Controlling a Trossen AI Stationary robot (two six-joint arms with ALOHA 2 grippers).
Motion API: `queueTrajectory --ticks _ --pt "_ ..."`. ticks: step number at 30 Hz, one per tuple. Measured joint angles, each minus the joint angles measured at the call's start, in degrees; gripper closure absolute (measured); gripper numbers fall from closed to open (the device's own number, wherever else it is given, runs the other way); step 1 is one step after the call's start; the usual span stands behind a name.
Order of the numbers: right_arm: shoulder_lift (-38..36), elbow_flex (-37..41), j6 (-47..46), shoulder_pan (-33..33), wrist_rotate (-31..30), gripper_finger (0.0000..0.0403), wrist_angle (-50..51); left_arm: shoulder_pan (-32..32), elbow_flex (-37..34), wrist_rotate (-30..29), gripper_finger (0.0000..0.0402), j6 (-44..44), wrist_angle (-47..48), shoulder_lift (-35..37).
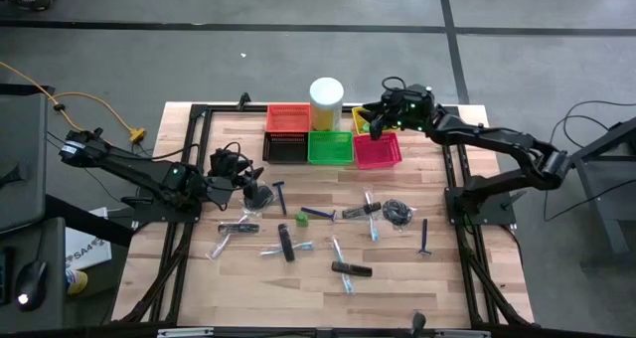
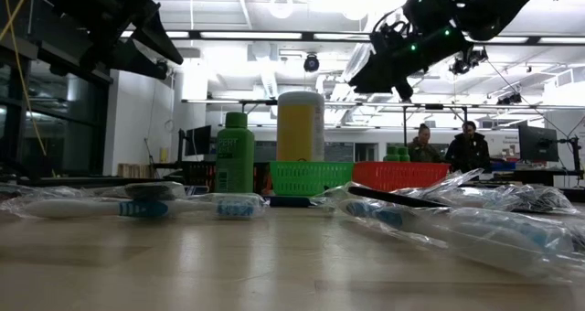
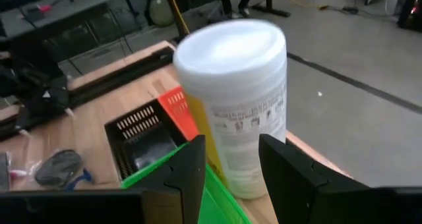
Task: Pick & Place Travel size toiletries
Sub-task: Put the green shampoo into the yellow bin
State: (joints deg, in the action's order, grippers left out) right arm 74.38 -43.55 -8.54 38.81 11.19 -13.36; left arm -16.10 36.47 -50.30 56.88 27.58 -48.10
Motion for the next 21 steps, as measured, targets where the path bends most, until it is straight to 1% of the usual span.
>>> queueTrajectory --ticks 5,11,21 --pt "-2.22 0.0 2.76 0.0 3.01 0.0268 1.41 0.0 0.0 0.04 0.0177 0.0 0.03 -0.02" --pt "-3.78 0.0 4.33 -0.02 4.38 0.0268 3.68 0.0 0.0 1.37 0.0177 -0.06 1.35 -0.04" --pt "-4.63 -0.02 5.82 -0.02 4.19 0.0268 5.0 0.0 -0.02 4.59 0.0177 -7.47 -1.09 -0.55"
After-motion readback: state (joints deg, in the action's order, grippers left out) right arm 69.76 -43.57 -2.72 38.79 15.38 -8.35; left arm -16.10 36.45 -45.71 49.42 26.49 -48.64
